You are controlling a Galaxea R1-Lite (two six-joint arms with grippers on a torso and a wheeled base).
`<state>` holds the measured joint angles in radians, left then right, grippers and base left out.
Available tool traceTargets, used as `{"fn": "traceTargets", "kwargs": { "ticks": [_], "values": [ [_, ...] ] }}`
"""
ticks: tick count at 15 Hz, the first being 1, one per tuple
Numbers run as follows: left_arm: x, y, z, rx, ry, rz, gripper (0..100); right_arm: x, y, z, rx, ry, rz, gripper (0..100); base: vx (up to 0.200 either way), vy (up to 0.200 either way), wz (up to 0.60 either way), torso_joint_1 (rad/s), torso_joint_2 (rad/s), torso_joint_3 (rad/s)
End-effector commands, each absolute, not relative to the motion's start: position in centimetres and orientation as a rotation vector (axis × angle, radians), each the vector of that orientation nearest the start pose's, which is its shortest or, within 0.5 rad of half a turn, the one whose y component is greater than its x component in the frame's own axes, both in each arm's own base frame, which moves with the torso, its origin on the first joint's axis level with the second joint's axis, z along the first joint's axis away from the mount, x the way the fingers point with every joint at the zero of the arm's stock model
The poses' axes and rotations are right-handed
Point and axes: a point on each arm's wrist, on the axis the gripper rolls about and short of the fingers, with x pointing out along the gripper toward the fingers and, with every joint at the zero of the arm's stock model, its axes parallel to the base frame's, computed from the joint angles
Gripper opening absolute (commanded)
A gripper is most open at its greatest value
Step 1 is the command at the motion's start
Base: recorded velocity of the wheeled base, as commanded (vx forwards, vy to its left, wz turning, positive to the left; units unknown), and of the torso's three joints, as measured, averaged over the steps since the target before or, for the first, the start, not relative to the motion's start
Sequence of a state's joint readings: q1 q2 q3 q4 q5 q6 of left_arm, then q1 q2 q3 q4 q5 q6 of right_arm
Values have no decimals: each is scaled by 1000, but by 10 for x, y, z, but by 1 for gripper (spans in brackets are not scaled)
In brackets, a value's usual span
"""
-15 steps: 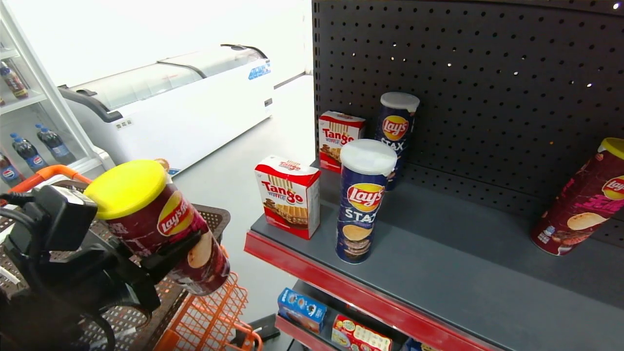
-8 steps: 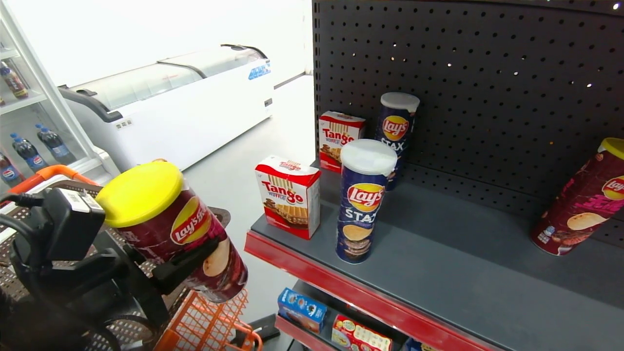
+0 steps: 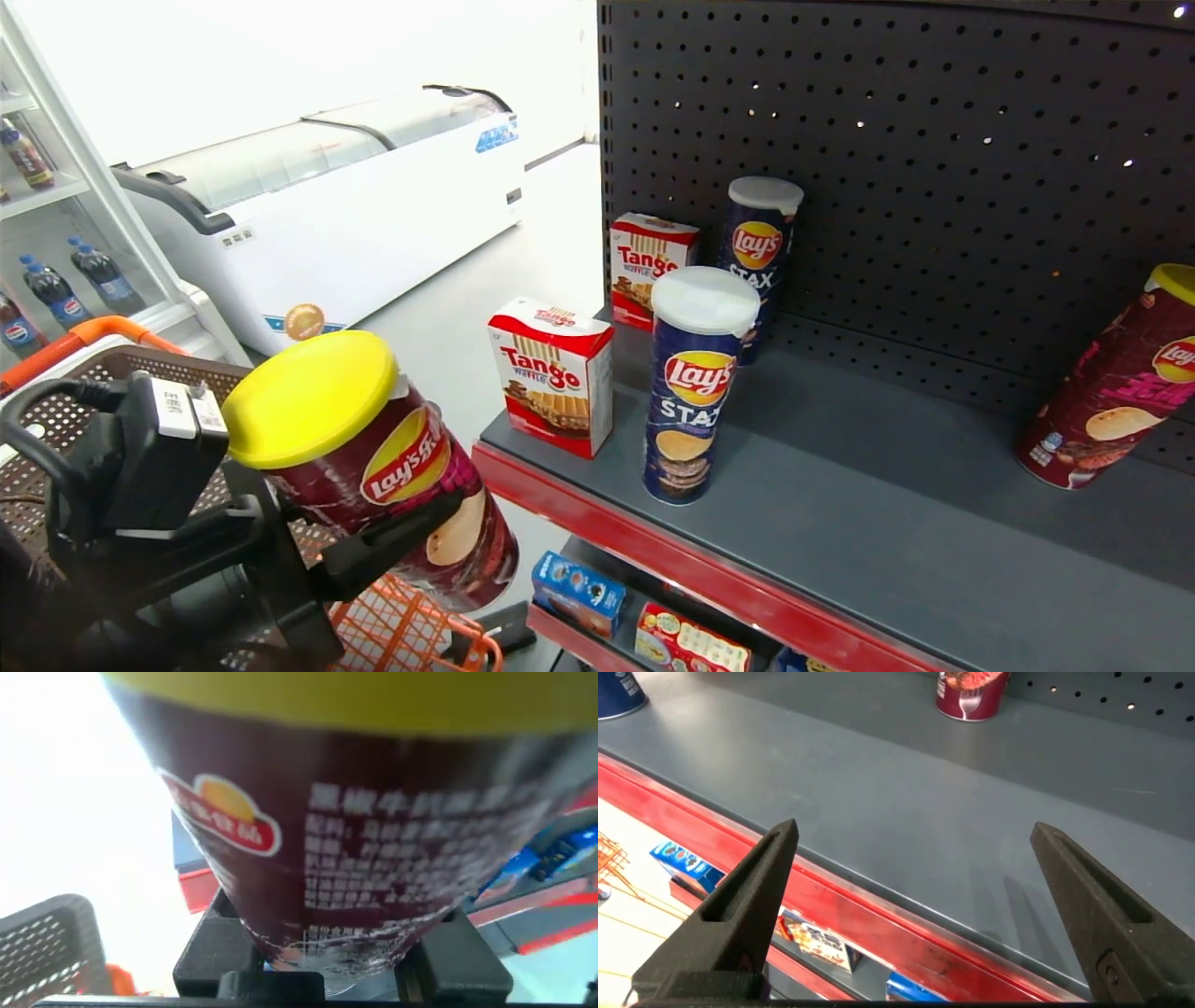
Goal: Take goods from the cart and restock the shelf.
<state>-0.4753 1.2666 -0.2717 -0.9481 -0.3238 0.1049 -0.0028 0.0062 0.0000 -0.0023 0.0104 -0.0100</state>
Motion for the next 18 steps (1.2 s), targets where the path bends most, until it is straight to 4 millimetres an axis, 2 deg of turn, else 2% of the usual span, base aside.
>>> {"fn": "traceTargets", "kwargs": {
  "ticks": [1,4,12,17,18],
  "values": [
    [144,-94,176,103,7,-873,0,-22,0,76,-11,3,8,100,0,0,0,0,0,0],
    [143,-96,176,99,4,-970,0,-22,0,76,-11,3,9,100,0,0,0,0,0,0],
    [141,-97,176,95,41,-1060,0,-22,0,76,-11,3,9,100,0,0,-600,2,1,4],
    [143,-97,179,95,38,-1054,0,-22,0,76,-11,3,8,100,0,0,-600,6,1,3],
    [143,-97,179,95,38,-1051,0,-22,0,76,-9,3,8,100,0,0,0,0,0,0]
  ]
}}
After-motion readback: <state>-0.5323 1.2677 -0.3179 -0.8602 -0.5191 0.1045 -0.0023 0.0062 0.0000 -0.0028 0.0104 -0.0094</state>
